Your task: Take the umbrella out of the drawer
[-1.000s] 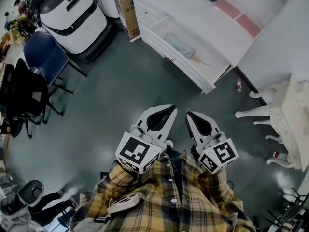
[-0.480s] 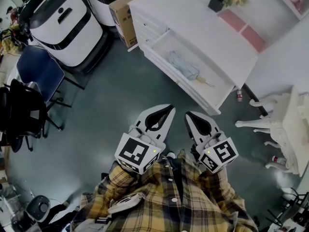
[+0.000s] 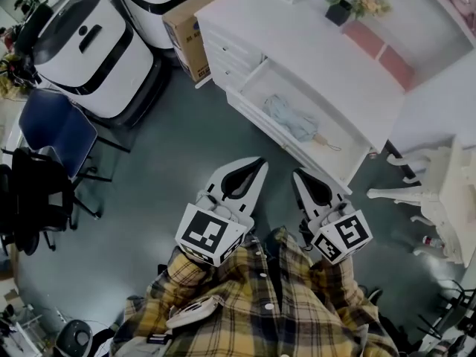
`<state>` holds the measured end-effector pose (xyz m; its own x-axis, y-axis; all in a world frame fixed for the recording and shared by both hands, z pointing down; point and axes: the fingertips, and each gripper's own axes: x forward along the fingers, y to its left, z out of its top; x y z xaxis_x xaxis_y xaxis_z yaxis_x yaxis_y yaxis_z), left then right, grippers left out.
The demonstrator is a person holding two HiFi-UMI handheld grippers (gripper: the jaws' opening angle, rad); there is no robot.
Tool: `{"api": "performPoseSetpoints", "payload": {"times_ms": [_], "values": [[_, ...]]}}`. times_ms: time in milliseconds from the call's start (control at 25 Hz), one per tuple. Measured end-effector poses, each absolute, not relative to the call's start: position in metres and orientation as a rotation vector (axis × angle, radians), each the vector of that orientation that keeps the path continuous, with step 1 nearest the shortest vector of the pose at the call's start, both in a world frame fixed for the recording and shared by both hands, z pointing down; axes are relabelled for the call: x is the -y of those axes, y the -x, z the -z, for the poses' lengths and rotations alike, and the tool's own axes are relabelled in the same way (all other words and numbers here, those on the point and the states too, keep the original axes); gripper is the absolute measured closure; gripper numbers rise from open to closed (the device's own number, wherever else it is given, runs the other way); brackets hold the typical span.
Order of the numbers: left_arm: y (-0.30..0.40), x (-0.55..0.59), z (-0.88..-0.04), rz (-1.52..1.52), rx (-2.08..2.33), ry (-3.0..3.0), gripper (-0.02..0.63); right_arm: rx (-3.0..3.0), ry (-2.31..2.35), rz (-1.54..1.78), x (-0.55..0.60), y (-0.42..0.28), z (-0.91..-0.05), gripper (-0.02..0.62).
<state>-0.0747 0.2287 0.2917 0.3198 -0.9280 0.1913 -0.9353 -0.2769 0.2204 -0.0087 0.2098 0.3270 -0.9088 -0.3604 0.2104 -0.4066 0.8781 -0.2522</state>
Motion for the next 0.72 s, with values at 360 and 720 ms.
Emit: {"api": "performPoseSetpoints", "payload": {"times_ms": [360, 720], "values": [[0.097, -0.220, -0.307, -0.063, 1.631, -2.292, 0.584, 2.845, -0.713, -0.480, -0.191, 0.013, -0.338, 0.578], [0.101, -0.191, -0.321, -0.109, 1.597, -2.293, 0.584, 2.818, -0.753, -0.539, -0.162, 0.014, -0.355, 0.578]]}}
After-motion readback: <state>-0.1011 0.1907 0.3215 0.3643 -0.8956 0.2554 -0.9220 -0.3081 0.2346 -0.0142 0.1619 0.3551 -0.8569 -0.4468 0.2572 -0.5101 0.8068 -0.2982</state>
